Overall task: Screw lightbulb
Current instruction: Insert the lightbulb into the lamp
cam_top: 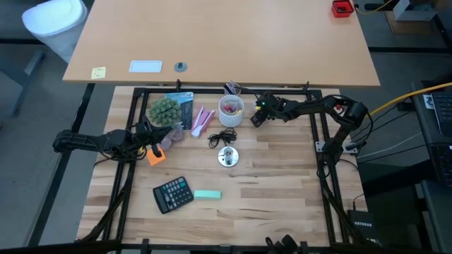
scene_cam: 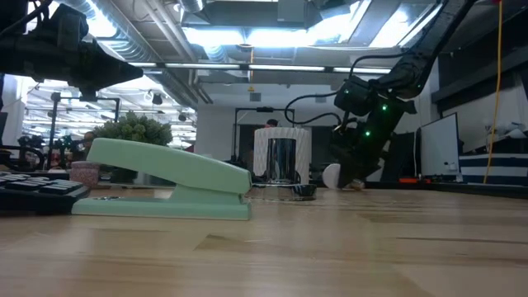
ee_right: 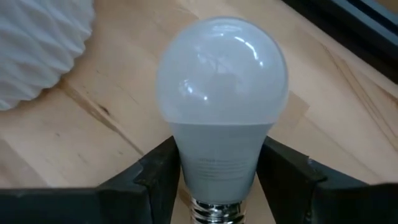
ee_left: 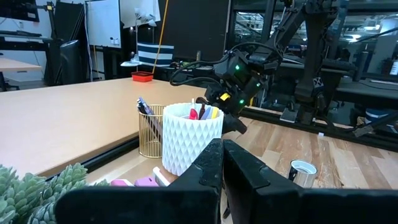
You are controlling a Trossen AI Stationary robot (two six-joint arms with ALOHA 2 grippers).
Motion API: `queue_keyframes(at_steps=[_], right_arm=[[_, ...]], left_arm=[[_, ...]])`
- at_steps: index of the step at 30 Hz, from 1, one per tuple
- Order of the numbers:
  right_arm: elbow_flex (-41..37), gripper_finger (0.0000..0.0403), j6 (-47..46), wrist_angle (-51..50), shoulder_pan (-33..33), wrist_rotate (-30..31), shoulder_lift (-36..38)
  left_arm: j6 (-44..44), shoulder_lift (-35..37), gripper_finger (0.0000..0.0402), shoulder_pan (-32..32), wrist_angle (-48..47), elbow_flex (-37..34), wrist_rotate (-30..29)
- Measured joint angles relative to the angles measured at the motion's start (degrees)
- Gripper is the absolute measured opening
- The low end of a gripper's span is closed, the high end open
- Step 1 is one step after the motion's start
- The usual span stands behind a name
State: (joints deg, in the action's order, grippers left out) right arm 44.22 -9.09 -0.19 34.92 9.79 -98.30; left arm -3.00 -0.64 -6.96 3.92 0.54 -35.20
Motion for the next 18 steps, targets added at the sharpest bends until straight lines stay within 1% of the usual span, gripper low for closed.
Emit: queue_keyframes(at_steps=[5,13,18], right_arm=[[0.06,0.0202,0.28,0.03,-0.01,-0.4,1.8],[0.12,0.0202,0.38,-1.76,-0.02,-0.43,9.06],[0.12,0.0189,-0.06,-4.05,-0.02,-5.28,13.98]], left_arm=[[-0.01,0.0,0.0004,-0.02,-0.01,0.0,0.0],[0.02,0.0,0.0004,-0.02,-0.01,0.0,0.0],[0.01,0.0,0.0004,-0.01,0.0,0.0,0.0]])
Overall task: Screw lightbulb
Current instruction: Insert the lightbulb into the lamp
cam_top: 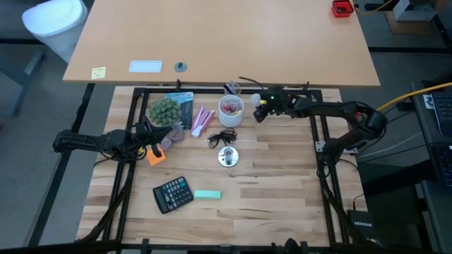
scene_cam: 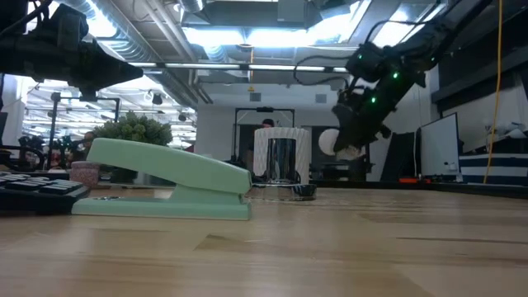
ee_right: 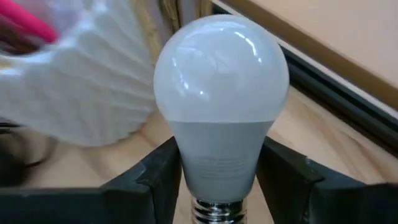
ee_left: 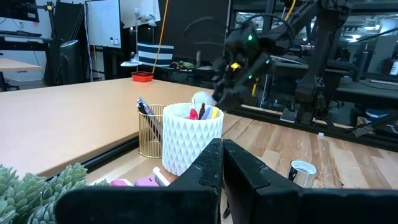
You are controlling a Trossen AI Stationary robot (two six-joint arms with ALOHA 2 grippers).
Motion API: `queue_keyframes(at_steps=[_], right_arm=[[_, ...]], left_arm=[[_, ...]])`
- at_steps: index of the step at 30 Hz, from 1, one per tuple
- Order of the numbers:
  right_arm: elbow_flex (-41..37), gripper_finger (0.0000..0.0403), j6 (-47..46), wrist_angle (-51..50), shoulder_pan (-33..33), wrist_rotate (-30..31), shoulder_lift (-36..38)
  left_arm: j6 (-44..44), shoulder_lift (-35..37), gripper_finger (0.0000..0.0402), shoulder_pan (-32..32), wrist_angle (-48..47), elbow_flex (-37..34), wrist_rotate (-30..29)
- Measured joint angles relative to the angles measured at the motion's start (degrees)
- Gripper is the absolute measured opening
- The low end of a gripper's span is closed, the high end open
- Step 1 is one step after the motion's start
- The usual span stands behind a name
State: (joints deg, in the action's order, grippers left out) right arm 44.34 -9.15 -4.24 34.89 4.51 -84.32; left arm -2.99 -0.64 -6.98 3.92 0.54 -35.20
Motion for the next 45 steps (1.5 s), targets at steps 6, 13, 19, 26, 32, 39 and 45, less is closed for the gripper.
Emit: queue_keyframes(at_steps=[6,13,19,26,32,39,45], right_arm=[[0.02,0.0177,-3.74,-0.69,-0.07,-5.63,5.0],[0.02,0.018,-4.37,0.2,-0.07,-12.95,8.82],[0.02,0.0181,-4.54,4.0,-0.07,-19.77,11.45],[0.02,0.0181,-4.26,13.27,-0.04,-30.62,12.93],[0.02,0.0182,-1.23,19.17,-0.98,-36.29,12.93],[-1.67,0.0182,2.56,25.35,-5.29,-33.13,12.75],[-10.1,0.0182,1.62,40.08,-8.04,-30.18,12.71]], left_arm=[[-0.01,-0.01,0.0004,0.01,0.01,0.0,0.0],[0.0,0.01,0.0004,-0.01,0.01,0.0,0.0],[-0.01,0.0,0.0004,0.01,0.0,0.0,0.01],[0.0,-0.01,0.0004,-0.01,-0.01,0.0,0.0],[0.0,0.0,0.0004,0.0,0.01,0.0,0.0],[0.0,-0.01,0.0004,-0.01,0.01,0.0,0.0],[0.01,-0.01,0.0004,0.0,0.01,0.0,0.0]])
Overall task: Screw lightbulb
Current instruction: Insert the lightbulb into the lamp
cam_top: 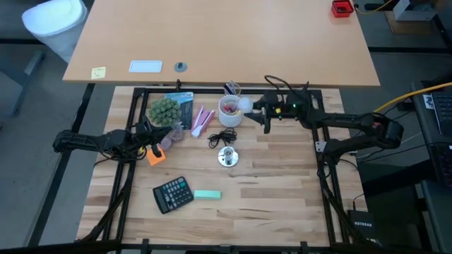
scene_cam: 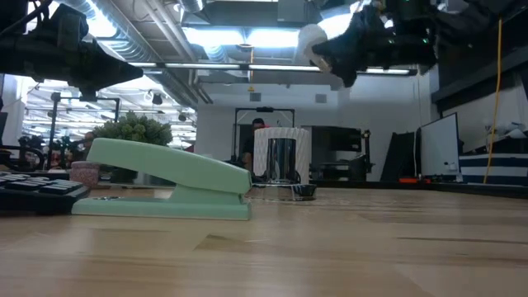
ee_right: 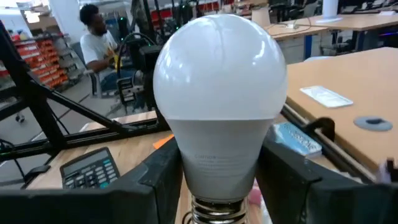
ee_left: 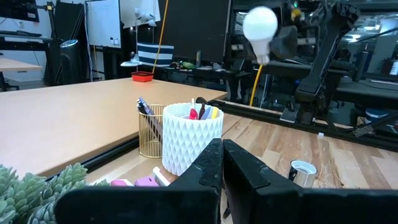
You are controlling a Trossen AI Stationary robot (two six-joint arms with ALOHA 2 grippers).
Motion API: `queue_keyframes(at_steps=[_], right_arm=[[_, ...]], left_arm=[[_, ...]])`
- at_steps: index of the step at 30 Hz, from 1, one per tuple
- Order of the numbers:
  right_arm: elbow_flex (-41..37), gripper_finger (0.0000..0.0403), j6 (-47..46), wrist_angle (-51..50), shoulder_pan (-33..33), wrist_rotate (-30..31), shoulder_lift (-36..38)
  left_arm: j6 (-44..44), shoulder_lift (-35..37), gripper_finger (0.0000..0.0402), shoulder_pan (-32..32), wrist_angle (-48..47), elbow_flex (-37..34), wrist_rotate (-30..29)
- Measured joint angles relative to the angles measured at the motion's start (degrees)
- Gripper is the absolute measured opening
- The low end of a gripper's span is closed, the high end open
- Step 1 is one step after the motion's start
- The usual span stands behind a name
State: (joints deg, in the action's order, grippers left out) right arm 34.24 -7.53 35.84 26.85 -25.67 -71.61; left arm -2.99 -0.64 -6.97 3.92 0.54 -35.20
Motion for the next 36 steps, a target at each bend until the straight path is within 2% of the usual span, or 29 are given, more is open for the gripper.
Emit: queue_keyframes(at_steps=[5,9,13,16,22,26,36], right_arm=[[-10.21,0.0182,-2.04,15.28,-5.51,9.58,-0.84],[-16.0,0.0182,-2.49,29.68,-11.61,16.88,-4.73],[-16.92,0.0182,-1.35,36.39,-17.25,24.59,-11.24],[-15.54,0.0182,-0.96,40.86,-20.22,28.03,-17.91],[-10.78,0.0182,-1.14,53.76,-21.75,27.95,-31.9],[-7.64,0.0182,-4.52,54.25,-21.64,25.8,-37.4],[-5.88,0.0182,-4.22,54.16,-21.64,23.08,-39.74]], left_arm=[[0.0,0.0,0.0004,0.0,0.0,0.0,0.0],[0.0,0.0,0.0004,-0.01,0.0,0.0,0.0],[-0.02,0.02,0.0004,0.01,0.0,0.0,0.0],[-0.01,0.02,0.0004,0.0,0.0,0.0,0.0],[-0.02,0.02,0.0004,0.01,-0.02,0.0,0.0],[0.0,0.01,0.0004,0.01,-0.01,0.0,0.0],[-0.01,0.01,0.0004,-0.01,0.0,0.0,0.0]])
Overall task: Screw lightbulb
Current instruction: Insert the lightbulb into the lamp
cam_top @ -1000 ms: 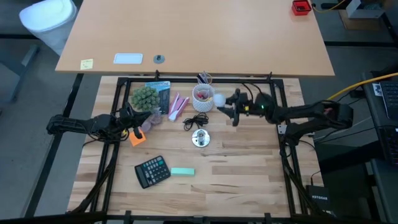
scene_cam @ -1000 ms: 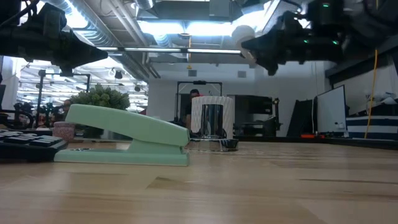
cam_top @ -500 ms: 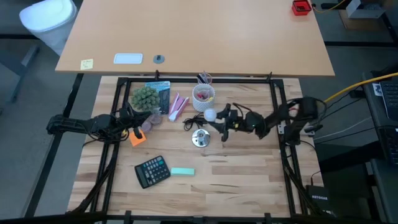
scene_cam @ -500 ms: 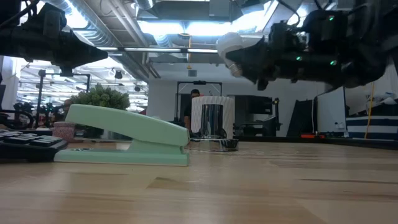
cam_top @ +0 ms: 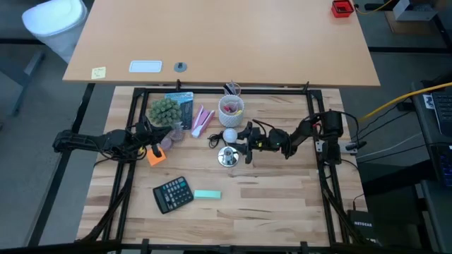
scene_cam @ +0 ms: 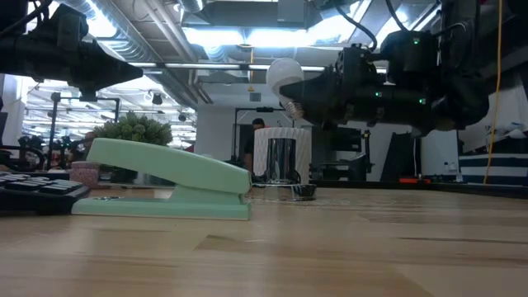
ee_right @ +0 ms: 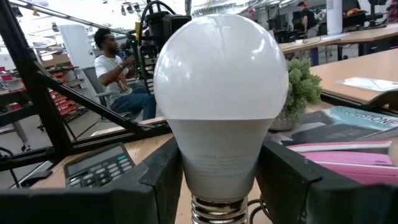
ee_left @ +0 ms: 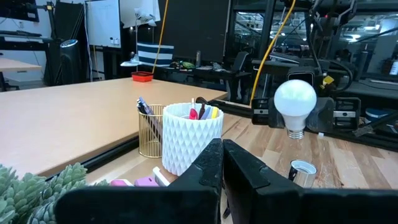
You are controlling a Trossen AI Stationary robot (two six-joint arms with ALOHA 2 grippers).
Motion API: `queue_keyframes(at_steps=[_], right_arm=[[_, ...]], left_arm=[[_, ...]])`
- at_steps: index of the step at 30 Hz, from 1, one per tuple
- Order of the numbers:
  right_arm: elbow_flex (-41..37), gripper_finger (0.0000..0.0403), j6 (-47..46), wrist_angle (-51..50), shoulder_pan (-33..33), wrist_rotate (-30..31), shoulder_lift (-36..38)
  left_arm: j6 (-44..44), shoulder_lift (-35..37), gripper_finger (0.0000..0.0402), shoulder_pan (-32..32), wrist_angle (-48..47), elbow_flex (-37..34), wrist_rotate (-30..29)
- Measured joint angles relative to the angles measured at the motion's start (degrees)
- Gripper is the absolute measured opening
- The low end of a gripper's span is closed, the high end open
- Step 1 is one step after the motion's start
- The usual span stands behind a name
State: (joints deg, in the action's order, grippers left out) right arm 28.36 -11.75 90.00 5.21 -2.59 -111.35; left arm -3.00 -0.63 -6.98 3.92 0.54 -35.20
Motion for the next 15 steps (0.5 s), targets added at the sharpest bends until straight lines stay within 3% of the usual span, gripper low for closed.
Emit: queue_keyframes(at_steps=[15], right_arm=[[-1.73,0.0182,0.68,0.0,0.07,0.0,0.0]], left_arm=[[0.01,-0.01,0.0004,-0.01,0.0,0.0,0.0]])
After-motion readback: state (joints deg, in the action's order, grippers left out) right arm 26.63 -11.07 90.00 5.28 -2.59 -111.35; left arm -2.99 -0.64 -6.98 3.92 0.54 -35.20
